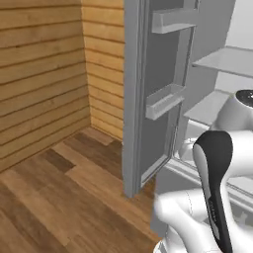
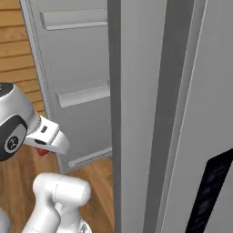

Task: Take the strawberry from the fridge and place it on top of the pancake, located on the dining counter.

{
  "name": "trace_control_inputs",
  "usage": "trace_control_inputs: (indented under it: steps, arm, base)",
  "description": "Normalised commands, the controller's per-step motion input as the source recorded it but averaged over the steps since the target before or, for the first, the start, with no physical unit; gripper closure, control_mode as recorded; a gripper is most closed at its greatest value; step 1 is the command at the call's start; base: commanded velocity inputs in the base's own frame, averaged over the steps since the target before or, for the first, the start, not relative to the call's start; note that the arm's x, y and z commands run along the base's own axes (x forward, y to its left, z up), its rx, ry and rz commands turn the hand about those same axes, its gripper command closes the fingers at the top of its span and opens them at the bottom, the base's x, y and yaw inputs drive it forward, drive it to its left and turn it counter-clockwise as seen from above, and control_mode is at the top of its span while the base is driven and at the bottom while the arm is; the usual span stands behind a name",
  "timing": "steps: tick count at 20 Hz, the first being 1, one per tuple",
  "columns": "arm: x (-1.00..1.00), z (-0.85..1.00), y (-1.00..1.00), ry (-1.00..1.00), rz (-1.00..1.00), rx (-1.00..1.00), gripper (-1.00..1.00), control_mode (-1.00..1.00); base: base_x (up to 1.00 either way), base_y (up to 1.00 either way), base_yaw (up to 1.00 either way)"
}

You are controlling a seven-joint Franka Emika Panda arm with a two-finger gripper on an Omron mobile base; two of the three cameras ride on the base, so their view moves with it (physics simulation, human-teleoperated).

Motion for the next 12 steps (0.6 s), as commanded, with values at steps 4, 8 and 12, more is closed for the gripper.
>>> trace_control_inputs:
  steps: [4,8,12]
  arm:
    - [0.00,0.00,0.00,0.00,0.00,0.00,1.00,1.00]
    - [0.00,0.00,0.00,0.00,0.00,0.00,1.00,1.00]
    - [0.00,0.00,0.00,0.00,0.00,0.00,1.00,1.00]
  base:
    - [-0.59,0.43,0.84]
    - [-0.33,0.69,0.83]
    - [0.00,0.92,0.62]
